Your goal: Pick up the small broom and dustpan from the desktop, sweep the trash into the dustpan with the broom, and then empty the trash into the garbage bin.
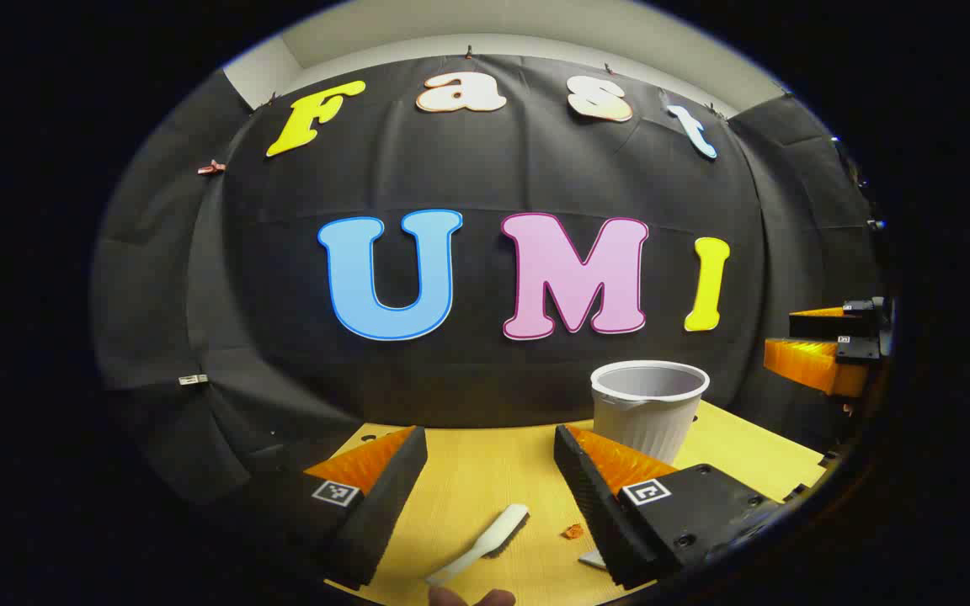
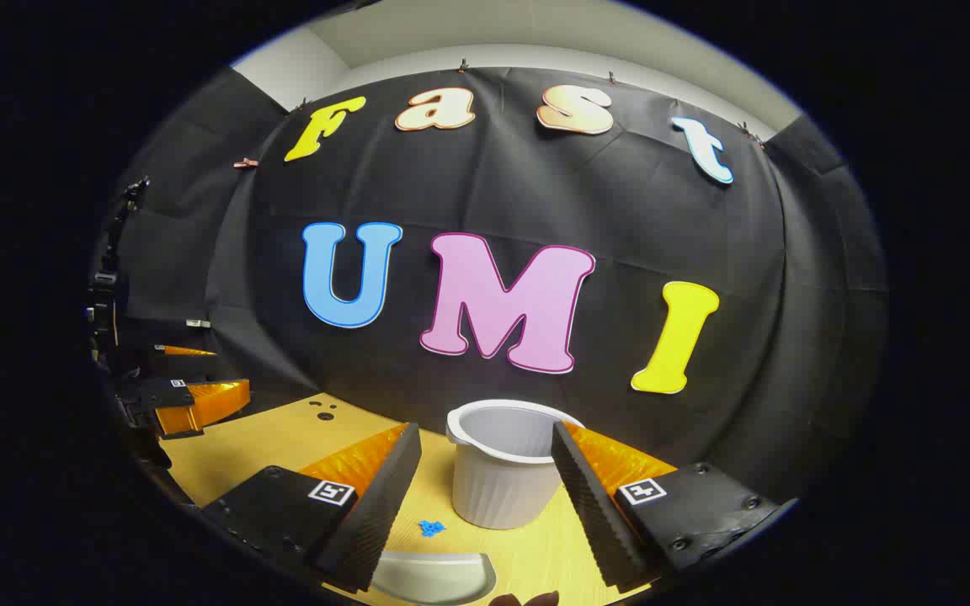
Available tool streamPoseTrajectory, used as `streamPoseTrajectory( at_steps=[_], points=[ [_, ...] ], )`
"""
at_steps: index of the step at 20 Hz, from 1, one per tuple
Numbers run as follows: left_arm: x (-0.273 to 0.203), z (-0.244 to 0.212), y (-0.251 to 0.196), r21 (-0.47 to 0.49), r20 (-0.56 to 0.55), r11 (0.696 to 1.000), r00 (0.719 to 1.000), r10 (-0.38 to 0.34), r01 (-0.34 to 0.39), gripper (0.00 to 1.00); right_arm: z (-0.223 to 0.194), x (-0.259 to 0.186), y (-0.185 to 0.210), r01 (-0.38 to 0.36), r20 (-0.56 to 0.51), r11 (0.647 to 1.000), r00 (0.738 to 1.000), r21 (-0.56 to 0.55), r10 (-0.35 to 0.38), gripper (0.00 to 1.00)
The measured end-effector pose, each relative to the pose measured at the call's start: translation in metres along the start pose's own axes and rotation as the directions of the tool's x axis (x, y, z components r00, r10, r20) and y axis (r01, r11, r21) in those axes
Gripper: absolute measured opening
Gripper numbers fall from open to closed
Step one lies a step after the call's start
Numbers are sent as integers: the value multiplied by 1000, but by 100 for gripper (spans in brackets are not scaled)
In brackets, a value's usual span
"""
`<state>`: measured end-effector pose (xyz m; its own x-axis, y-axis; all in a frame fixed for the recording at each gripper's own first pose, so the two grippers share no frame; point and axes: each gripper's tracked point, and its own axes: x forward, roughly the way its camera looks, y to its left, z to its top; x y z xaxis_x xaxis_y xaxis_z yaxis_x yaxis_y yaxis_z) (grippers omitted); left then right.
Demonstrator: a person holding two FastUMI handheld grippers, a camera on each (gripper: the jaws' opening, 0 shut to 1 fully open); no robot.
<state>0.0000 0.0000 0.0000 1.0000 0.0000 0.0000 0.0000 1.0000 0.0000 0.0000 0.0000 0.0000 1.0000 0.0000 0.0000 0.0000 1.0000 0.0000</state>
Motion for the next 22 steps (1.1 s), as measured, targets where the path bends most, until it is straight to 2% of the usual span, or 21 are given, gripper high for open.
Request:
streamPoseTrajectory(
  at_steps=[11, 13, 15, 17, 19, 22],
  points=[
    [5, -4, -1, 43, -1, 998, 999, -42, 42, 98, -22, -10, 2, -14, -55, 999, 998, 41, 16, 97],
    [5, -7, 0, 60, -2, 997, 999, -43, 43, 97, -35, -14, 5, -34, -101, 999, 994, 29, 37, 97],
    [5, -8, 3, 72, -4, 996, 999, -45, 45, 97, -57, -21, 12, -69, -189, 997, 979, 32, 73, 98],
    [4, -14, 3, 74, -10, 996, 999, -50, 51, 98, -87, -32, 23, -116, -305, 992, 944, 43, 123, 98],
    [4, -19, 4, 66, -20, 996, 998, -58, 59, 97, -123, -46, 29, -144, -417, 988, 895, 60, 156, 98],
    [6, -24, 9, 64, -30, 996, 998, -60, 62, 97, -180, -73, 38, -165, -587, 983, 790, 76, 178, 98]
  ],
)
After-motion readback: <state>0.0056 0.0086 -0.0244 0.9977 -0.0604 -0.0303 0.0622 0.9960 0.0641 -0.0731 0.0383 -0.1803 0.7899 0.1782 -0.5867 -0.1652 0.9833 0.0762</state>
